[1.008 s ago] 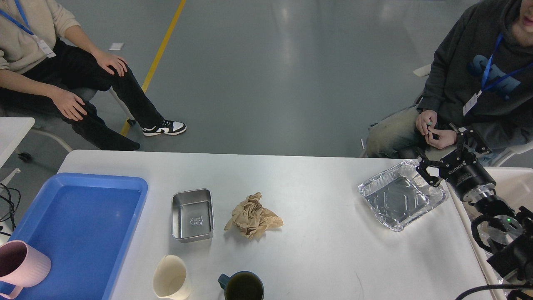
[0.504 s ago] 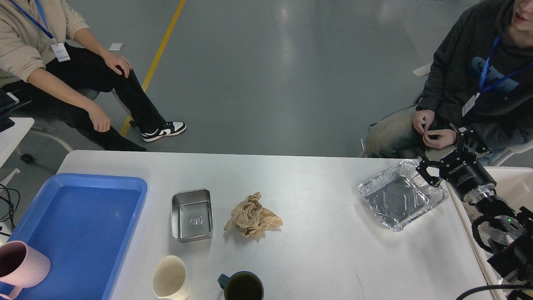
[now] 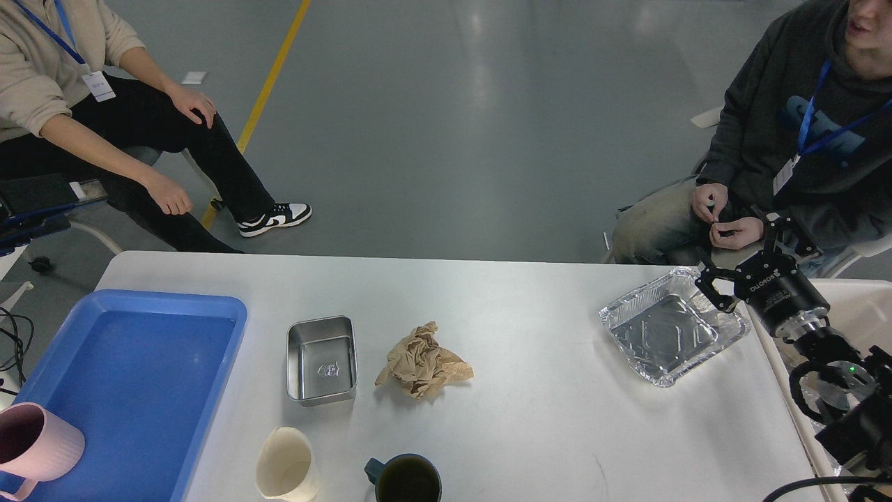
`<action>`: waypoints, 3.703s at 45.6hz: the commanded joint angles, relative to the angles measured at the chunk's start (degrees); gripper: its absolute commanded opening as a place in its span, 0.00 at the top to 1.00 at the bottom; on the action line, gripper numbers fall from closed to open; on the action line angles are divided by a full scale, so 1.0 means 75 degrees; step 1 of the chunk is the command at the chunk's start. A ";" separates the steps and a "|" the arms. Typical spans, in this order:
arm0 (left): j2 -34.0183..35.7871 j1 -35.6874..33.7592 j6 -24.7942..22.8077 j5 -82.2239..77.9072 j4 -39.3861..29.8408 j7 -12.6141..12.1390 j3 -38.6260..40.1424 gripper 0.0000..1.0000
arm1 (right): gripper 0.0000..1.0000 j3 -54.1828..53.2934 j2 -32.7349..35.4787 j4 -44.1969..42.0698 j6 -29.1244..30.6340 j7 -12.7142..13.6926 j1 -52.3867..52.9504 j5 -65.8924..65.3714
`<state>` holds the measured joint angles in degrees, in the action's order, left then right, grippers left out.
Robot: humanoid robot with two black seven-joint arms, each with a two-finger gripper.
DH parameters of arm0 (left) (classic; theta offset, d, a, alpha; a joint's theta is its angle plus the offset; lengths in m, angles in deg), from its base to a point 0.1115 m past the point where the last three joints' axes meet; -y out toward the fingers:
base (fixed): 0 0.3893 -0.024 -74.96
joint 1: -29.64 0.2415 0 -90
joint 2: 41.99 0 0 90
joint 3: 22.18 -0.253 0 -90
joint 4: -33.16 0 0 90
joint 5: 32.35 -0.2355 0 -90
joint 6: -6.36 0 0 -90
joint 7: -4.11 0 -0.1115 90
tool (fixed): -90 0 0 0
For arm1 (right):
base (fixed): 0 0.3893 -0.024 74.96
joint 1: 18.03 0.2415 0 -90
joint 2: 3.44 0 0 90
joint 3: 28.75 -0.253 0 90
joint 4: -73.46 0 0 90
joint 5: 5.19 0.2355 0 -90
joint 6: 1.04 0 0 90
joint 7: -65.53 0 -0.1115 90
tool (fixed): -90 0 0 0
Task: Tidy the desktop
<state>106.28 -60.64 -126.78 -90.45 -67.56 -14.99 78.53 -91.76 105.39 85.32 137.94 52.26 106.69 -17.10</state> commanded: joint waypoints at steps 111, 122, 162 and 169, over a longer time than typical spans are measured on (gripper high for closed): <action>-0.1628 -0.4028 -0.1581 0.2005 0.0727 -0.3008 -0.4367 0.03 | 0.00 -0.0059 0.0242 0.1418 0.0394 -0.0011 -0.0750 0.0006; -0.2144 -0.5459 -0.1581 0.2075 0.0786 -0.3020 -0.6934 0.03 | 0.00 -0.0059 0.0254 0.1407 0.0406 -0.0011 -0.0750 -0.0006; -0.4429 -0.7241 -0.1581 0.2427 0.2320 -0.3289 -1.1073 0.02 | 0.00 0.0047 0.0242 0.1407 0.0406 0.0036 -0.0762 -0.0006; -0.4722 -0.7253 -0.1581 0.2298 0.2461 -0.3278 -1.1202 0.02 | 0.00 0.0047 0.0254 0.1418 0.0406 0.0036 -0.0785 -0.0006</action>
<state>72.33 -114.94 -138.63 -72.71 -49.80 -39.59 -4.74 -91.42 107.20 95.88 141.00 52.53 100.97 -17.14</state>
